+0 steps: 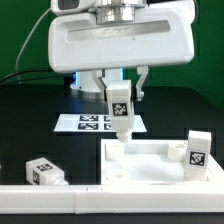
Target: Assemble square table
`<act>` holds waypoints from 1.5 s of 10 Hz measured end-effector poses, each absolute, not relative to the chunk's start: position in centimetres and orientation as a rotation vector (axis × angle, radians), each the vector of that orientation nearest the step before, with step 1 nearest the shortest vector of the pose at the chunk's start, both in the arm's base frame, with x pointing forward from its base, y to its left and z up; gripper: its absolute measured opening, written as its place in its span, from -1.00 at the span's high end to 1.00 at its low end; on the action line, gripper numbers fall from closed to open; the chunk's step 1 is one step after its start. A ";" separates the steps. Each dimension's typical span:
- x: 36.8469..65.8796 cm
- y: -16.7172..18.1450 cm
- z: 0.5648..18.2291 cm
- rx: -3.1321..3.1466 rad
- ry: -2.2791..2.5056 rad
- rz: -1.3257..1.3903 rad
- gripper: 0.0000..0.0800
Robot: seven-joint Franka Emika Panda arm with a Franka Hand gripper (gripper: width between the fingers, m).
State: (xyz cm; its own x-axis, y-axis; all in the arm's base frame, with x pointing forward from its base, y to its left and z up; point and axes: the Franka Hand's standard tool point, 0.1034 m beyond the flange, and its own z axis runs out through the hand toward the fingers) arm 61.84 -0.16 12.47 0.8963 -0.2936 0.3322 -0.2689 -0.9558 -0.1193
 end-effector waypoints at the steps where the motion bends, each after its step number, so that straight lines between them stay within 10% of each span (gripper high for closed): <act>1: 62.6 -0.3 11.9 -2.993 0.436 -0.647 0.29; 15: 61.5 -0.1 8.3 -3.042 0.425 -0.697 0.29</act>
Offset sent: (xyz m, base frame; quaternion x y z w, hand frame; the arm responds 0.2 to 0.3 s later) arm 0.0000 0.0000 0.0000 0.0000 0.0000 0.0000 1.0000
